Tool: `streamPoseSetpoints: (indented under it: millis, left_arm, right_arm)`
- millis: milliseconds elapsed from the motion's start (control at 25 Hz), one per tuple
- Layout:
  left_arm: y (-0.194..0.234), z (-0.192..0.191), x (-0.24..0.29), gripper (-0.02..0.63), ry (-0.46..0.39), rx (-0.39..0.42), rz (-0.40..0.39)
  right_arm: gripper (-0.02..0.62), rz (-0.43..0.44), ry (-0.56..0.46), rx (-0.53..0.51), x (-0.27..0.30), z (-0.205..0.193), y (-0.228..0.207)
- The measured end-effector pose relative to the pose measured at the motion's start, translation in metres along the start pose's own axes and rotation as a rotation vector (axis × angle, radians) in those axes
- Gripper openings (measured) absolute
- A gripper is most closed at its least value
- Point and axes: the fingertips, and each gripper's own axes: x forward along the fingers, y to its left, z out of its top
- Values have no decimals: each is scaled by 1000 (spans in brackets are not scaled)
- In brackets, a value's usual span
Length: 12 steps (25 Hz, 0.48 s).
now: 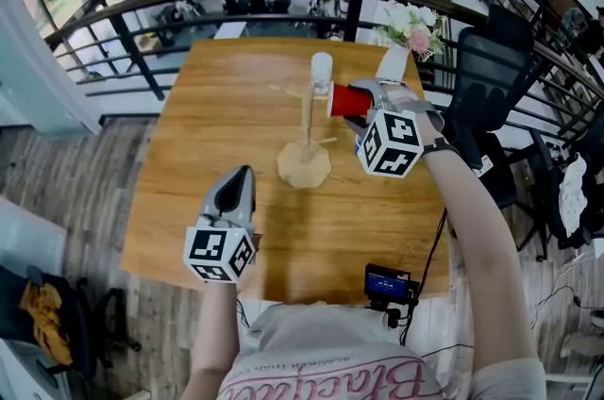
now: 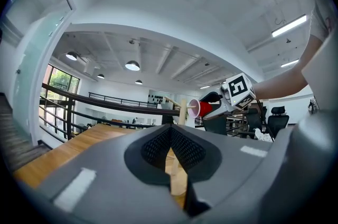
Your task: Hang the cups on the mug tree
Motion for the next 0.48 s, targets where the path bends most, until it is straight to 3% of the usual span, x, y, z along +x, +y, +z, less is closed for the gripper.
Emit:
streamPoseSetpoints:
  millis: [320,480]
  left_arm:
    - [0,-3,-6,11,0,-8,3]
    - [0,-3,-7,11,-3,-15,3]
  right_arm:
    - [262,111,112,-169,13,17,7]
    - [264,102,144,-221,16,19,7]
